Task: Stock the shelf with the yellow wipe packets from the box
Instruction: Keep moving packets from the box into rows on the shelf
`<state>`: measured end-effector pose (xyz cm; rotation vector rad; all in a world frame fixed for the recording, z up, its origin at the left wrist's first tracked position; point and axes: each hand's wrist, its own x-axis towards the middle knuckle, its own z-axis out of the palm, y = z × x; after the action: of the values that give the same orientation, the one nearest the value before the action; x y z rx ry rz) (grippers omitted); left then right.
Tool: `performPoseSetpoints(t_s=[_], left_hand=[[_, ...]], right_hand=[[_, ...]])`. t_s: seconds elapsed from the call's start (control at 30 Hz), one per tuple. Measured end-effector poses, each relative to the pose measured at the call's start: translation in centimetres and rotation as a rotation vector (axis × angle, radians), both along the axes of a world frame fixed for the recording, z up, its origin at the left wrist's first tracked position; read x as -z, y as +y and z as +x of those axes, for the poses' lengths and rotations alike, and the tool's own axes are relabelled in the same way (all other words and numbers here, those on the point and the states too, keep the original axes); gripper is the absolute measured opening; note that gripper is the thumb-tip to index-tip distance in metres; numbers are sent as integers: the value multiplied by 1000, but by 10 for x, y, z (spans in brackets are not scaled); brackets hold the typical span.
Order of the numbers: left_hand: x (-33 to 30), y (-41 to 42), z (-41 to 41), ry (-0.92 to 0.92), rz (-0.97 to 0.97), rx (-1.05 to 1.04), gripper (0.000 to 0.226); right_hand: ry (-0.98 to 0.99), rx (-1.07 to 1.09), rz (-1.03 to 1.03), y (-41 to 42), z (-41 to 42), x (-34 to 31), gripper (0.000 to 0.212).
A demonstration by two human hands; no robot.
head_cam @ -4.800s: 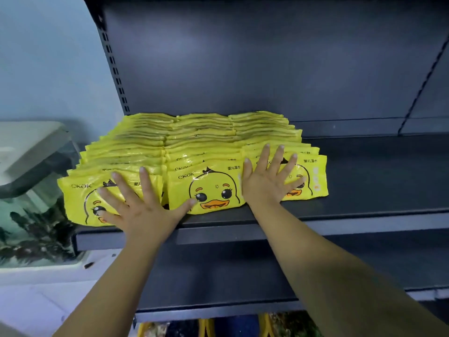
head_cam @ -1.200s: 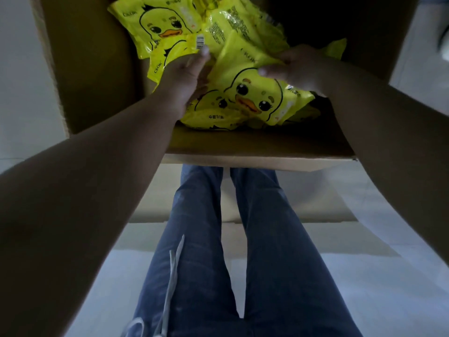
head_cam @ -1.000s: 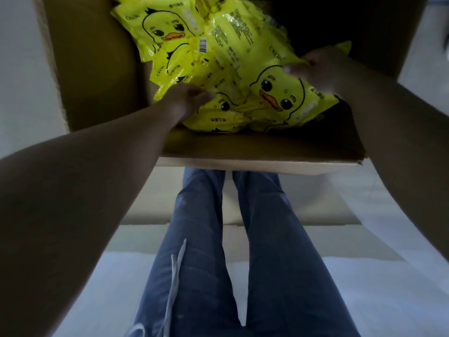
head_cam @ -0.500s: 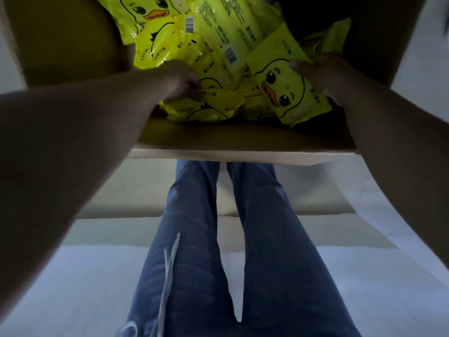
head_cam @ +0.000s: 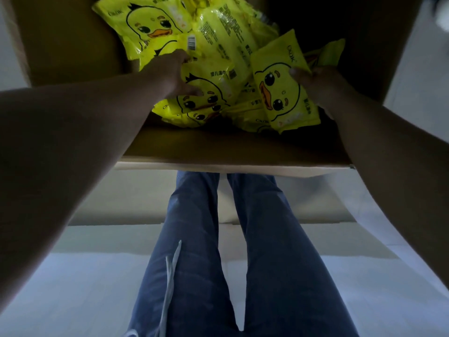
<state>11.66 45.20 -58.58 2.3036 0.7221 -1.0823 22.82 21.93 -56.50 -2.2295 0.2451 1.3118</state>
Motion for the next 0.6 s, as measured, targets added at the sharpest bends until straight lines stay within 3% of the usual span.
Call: performPoseSetpoints(t_s=[0.17,0.33,0.53,0.6], left_hand=[[-9,-3,-6,71,-22,56,64],[-66,14,-13,-32,-172,-363,51],[-193,7,-4,-249,-389,-633,33],[-235,-2,-5,-302,-458,-661,40]], right_hand=[[-13,27,15,-3,-5,-10,40],[-81,-90,93,1,1,-60,42],[-255,-185,240,2,26,-175,43],[-287,-129,312,-2,31,-216,40]])
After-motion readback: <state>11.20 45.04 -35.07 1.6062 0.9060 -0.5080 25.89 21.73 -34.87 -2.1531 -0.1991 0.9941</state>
